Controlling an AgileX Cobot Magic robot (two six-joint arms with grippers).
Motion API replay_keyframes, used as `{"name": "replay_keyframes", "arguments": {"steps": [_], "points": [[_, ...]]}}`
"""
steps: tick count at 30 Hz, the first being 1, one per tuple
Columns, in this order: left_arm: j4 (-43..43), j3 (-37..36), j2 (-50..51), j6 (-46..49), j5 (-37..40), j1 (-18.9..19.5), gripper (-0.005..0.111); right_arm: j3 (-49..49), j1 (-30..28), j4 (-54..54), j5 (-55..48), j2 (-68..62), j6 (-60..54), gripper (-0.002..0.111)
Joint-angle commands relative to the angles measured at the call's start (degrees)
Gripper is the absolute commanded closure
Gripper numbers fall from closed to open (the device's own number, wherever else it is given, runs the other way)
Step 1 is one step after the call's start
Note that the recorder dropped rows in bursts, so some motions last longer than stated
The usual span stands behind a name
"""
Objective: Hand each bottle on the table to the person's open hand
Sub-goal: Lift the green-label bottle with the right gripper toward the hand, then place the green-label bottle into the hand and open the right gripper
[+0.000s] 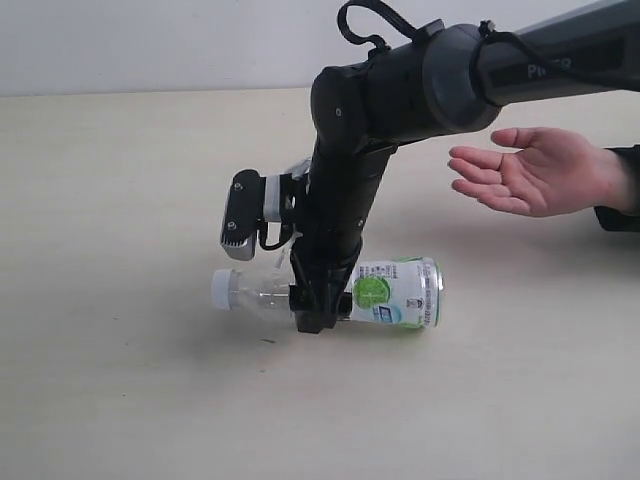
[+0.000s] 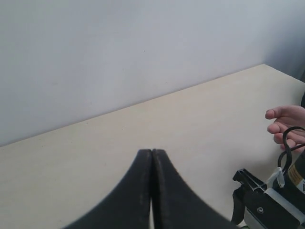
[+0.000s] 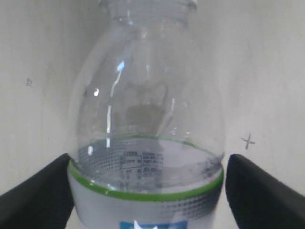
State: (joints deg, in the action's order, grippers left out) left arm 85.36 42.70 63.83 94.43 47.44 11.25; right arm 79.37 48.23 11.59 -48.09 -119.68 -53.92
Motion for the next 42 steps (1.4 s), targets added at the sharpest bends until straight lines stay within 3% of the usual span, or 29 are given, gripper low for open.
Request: {"name": "replay_keyframes", "arguments": {"steps": [1,2,4,10,15,21,31,42], "points": [[0.3,-0.2,-0.5,-0.2,0.0,0.1,0.107,0.4,0.1,-0.2,-0.3,0.0,1.2,0.063],[0.3,-0.2,-0.5,-0.2,0.0,0.1,0.107,0.4,0.1,-0.2,-0.6,0.0,2.3,0.087],[0.3,-0.2,-0.5,-0.2,0.0,0.1,0.107,0.5,0.1,-0.1,-1.9,0.9,3.3,0.108],[0.3,-0.2,-0.5,-0.2,0.0,0.1,0.107,0.5,0.1,-1.5,-2.0,8.4,17.3,0.108],[0.3,-0.2,-0.5,-0.2,0.0,0.1,0.107,0.5,-1.6,-17.7,-7.6,17.8,41.5,0.108],[0.3,-0.2,-0.5,-0.2,0.0,0.1,0.107,0.5,-15.0,-19.8,-8.8,26.0,56.6,0.108],[0.3,-0.2,-0.5,-0.2,0.0,0.1,0.107,0.4,-23.1,-19.8,-7.7,23.6,64.3,0.108],[0.3,-0.2,-0.5,-0.2,0.0,0.1,0.107,0.4,-24.0,-22.1,-1.5,17.0,65.9,0.108]]}}
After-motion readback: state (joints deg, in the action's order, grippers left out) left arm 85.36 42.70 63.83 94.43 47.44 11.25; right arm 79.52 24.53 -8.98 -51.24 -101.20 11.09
